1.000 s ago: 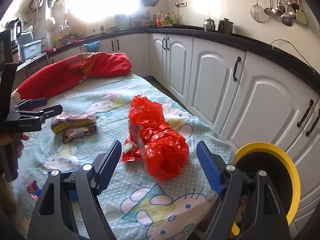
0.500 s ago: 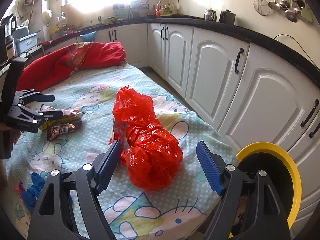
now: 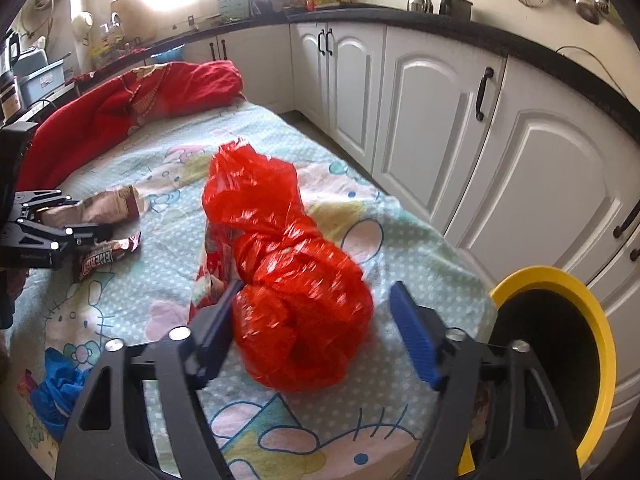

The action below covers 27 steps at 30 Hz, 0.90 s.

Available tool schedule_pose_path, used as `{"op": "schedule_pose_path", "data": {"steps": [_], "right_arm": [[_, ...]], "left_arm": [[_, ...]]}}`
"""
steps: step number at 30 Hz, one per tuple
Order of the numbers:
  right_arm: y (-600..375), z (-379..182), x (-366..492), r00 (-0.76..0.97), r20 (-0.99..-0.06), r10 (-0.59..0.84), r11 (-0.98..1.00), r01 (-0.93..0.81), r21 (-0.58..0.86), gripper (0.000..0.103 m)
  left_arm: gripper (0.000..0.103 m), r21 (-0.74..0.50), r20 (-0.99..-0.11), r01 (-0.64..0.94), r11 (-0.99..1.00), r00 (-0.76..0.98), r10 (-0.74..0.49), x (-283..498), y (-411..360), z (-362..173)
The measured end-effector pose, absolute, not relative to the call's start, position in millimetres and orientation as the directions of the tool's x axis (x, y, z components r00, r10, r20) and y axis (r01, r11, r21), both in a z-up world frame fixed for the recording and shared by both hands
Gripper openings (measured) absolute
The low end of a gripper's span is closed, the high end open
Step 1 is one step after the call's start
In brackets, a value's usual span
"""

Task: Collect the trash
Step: 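Grasp the brown-and-white snack wrapper with the left tool while the right tool grasps the red bag, then carry the snack wrapper and red bag over the yellow bin with both tools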

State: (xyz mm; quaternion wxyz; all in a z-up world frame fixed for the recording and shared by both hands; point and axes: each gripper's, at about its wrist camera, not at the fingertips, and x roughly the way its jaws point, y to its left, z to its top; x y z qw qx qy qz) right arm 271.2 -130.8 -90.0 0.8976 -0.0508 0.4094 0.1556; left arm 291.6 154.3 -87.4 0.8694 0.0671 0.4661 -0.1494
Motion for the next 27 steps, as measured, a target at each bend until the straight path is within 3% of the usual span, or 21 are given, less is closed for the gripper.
{"op": "schedule_pose_path", "data": {"steps": [4, 14, 27], "right_arm": [[-129.1, -98.3, 269.7, 0.593, -0.767, 0.246, 0.941, -0.335, 0.043, 0.045], [-130.6, -98.6, 259.5, 0.607, -0.751, 0.26, 0.932, -0.36, 0.032, 0.024], [-141.1, -83.0, 244.1, 0.644, -0.717, 0.266, 0.935, -0.353, 0.03, 0.021]], "left_arm": [[0.023, -0.025, -0.826, 0.289, 0.957, 0.533, -0.183, 288.2, 162.3, -84.1], [0.023, -0.041, -0.812, 0.231, 0.972, 0.559, -0.167, 276.5, 164.8, -82.5], [0.022, -0.071, -0.793, 0.171, 0.983, 0.588, -0.16, 253.7, 163.6, -73.1]]}}
